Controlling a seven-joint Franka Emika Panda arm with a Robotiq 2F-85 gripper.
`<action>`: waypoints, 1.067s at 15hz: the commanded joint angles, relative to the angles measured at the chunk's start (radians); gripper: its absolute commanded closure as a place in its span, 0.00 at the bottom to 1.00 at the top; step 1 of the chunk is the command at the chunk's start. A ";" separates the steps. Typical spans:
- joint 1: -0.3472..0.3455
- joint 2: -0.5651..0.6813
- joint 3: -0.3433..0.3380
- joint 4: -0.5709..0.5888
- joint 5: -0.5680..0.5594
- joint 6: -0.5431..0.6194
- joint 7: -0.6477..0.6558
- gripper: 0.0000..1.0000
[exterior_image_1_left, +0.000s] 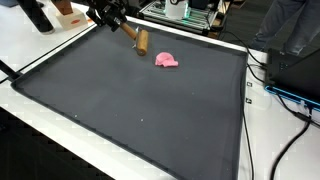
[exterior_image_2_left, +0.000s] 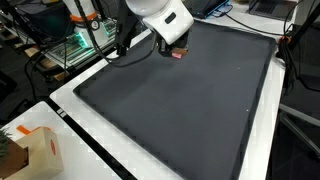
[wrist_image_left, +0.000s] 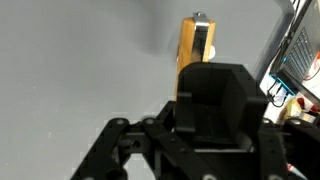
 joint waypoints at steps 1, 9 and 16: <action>-0.032 0.030 0.003 0.031 0.029 -0.039 -0.047 0.76; -0.047 0.059 0.005 0.035 0.025 -0.022 -0.066 0.76; -0.036 0.066 0.008 0.030 0.015 0.005 -0.052 0.76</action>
